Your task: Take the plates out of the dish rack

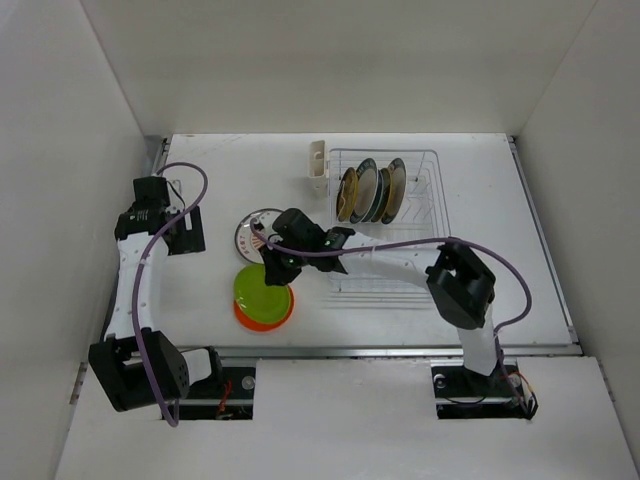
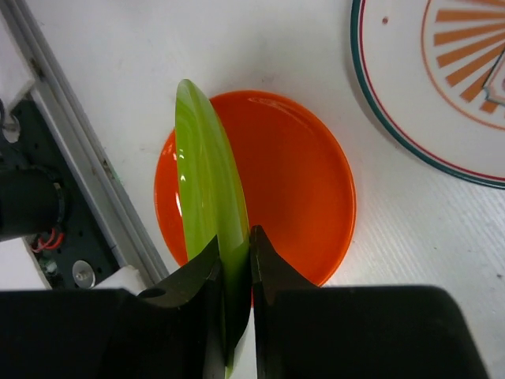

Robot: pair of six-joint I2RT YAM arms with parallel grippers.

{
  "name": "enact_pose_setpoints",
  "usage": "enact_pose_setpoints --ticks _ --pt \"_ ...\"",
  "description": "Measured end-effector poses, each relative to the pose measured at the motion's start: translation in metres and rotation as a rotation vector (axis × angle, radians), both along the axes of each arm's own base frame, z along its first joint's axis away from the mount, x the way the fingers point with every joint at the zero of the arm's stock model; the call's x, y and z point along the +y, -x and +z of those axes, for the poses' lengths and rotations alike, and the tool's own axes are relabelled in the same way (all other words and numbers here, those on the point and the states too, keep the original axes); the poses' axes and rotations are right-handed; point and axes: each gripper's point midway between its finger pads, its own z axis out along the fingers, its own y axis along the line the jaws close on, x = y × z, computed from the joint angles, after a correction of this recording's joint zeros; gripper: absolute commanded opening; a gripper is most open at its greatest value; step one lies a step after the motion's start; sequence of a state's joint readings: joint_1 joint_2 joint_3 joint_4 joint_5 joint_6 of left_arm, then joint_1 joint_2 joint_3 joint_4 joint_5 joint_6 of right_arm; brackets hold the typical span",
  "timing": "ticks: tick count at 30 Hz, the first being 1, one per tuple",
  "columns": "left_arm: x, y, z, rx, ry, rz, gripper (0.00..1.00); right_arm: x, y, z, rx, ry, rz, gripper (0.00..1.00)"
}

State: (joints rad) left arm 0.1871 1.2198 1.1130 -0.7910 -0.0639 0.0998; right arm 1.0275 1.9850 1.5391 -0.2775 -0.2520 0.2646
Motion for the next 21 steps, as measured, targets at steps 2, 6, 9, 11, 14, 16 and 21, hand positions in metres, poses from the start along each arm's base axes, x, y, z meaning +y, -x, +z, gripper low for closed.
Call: enact_pose_setpoints --ticks 2,6,9,11,14,16,21 --pt "-0.002 0.0 -0.001 0.001 0.009 -0.005 0.84 0.001 0.002 -0.014 0.022 0.02 0.009 0.25" --pt "-0.004 -0.001 -0.001 -0.001 0.02 -0.019 0.84 0.0 0.003 -0.034 0.046 0.051 0.012 0.43" --pt "-0.006 -0.001 -0.001 -0.002 0.029 -0.026 0.84 -0.003 0.002 -0.038 0.043 0.071 0.0 0.63" --pt "-0.007 -0.001 -0.002 -0.001 0.033 -0.033 0.84 -0.004 -0.001 -0.04 0.03 0.082 -0.014 0.67" --pt "-0.009 -0.001 -0.002 -0.003 0.042 -0.043 0.84 -0.009 -0.006 -0.043 0.013 0.11 -0.041 0.71" --pt "-0.011 -0.002 -0.002 -0.004 0.048 -0.047 0.84 -0.012 -0.009 -0.045 0.003 0.126 -0.057 0.71" --pt "-0.014 -0.001 -0.002 -0.003 0.063 -0.056 0.84 -0.015 -0.007 -0.048 -0.013 0.156 -0.07 0.71"
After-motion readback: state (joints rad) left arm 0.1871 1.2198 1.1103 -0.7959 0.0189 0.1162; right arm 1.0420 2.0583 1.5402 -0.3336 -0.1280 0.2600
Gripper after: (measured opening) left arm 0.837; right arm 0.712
